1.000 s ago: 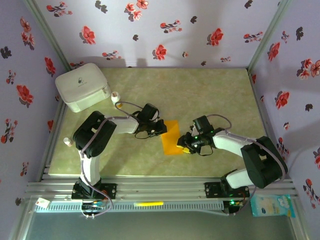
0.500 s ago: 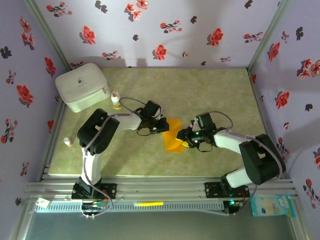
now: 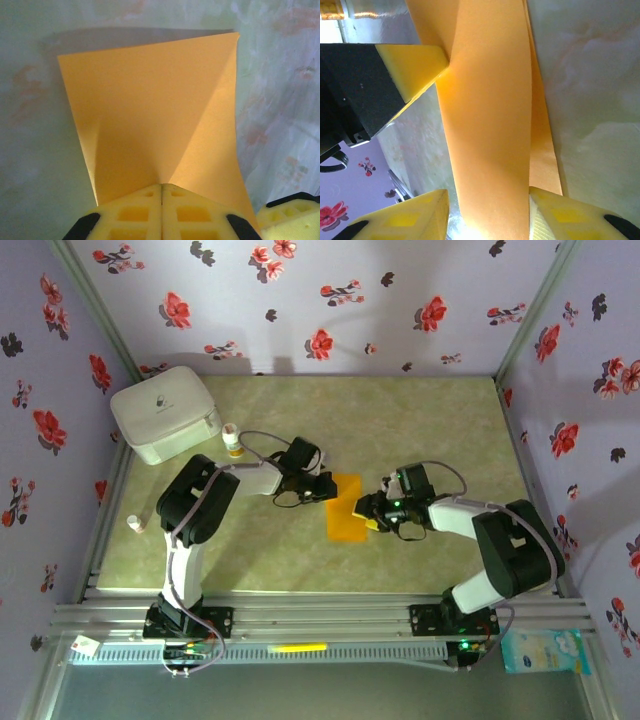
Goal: Fold a paper plane with a square sheet of paper (pick it up from the middle)
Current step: Fold the triangle a second time at the center of the table.
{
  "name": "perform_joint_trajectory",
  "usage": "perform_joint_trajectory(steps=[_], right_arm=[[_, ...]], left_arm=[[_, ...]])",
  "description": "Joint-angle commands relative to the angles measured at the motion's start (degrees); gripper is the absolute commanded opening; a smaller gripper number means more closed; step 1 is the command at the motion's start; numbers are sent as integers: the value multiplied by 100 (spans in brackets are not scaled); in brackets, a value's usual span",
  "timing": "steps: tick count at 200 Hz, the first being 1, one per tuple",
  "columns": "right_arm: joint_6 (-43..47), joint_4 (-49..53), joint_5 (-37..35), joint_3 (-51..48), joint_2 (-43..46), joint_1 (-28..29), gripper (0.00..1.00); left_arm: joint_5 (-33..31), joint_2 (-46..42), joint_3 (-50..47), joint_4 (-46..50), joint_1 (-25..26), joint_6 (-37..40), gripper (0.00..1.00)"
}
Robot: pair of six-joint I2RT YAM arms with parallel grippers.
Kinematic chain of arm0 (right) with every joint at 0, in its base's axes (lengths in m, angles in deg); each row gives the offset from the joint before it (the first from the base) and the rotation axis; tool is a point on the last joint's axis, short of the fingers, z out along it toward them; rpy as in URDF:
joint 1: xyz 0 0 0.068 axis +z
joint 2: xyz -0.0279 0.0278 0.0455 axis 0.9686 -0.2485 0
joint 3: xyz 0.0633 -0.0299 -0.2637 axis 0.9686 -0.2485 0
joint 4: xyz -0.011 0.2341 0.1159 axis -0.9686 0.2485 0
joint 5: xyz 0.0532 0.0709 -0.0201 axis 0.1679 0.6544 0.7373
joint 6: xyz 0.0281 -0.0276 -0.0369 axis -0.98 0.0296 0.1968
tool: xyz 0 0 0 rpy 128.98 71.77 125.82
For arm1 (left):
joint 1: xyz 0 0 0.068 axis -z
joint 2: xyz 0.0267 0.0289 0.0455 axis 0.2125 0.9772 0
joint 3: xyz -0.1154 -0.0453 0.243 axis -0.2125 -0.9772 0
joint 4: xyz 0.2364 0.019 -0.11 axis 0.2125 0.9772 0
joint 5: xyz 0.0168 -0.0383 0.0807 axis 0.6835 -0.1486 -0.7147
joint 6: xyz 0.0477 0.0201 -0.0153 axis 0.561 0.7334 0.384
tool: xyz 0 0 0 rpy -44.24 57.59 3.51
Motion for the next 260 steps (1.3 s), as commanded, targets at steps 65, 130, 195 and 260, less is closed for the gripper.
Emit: perform_joint_trajectory(steps=[65, 130, 195, 260], right_arm=[[-70, -459, 138, -90, -326, -141, 27], [-75, -396, 91, -80, -476, -141, 11], [-254, -785, 453, -37, -557, -133, 30], [-298, -931, 437, 77, -774, -66, 20]], left_arm=[[42, -171, 151, 200, -62, 242, 16], [31, -952, -112, -90, -26, 245, 38], [-378, -1666, -887, -248, 313, 690, 38], [-716, -1852, -1259, -214, 615, 748, 32]])
